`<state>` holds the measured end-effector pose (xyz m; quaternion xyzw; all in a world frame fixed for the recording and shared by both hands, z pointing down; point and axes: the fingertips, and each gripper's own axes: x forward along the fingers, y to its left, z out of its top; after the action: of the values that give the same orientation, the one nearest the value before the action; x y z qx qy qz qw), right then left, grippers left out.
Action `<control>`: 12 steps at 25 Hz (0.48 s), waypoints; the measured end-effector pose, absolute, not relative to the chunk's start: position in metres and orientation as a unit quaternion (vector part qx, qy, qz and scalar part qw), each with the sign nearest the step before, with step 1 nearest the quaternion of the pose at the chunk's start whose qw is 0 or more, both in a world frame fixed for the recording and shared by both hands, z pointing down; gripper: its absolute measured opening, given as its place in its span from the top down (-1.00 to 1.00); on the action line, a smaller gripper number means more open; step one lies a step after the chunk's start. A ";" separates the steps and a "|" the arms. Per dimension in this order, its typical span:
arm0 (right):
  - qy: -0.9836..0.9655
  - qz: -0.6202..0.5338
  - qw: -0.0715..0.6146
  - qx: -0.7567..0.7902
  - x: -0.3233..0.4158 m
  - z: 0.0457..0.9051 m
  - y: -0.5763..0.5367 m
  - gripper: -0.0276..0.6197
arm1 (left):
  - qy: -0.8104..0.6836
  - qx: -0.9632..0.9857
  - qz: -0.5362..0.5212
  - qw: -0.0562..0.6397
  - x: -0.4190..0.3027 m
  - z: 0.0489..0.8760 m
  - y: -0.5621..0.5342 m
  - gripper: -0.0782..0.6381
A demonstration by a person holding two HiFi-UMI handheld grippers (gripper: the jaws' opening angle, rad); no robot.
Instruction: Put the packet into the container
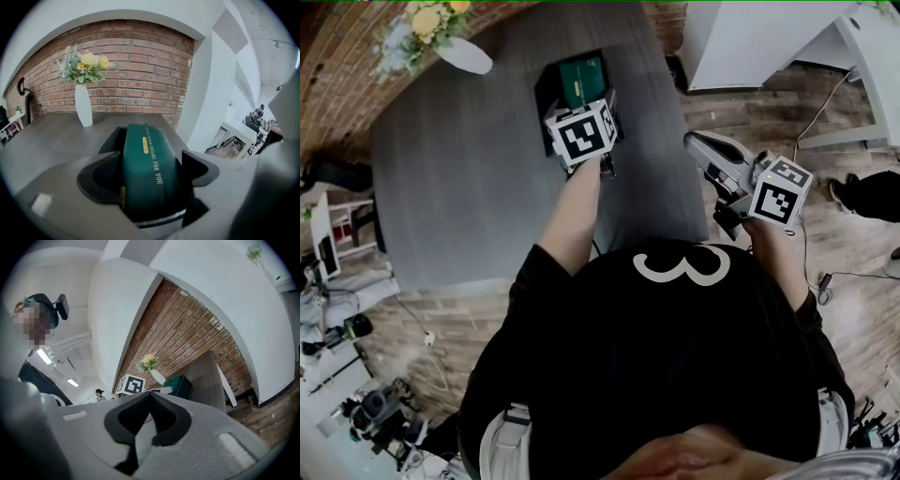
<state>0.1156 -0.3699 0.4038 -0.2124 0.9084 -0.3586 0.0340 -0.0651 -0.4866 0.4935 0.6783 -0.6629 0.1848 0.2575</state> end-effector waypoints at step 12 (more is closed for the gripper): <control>0.909 -0.359 0.035 -0.208 0.116 0.403 -0.369 0.91 | -0.658 0.685 0.174 0.261 -0.063 0.492 -0.486 -0.39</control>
<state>0.1156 -0.3691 0.4033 -0.2082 0.9092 -0.3590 0.0351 -0.0630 -0.4865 0.4921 0.6850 -0.6577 0.1737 0.2606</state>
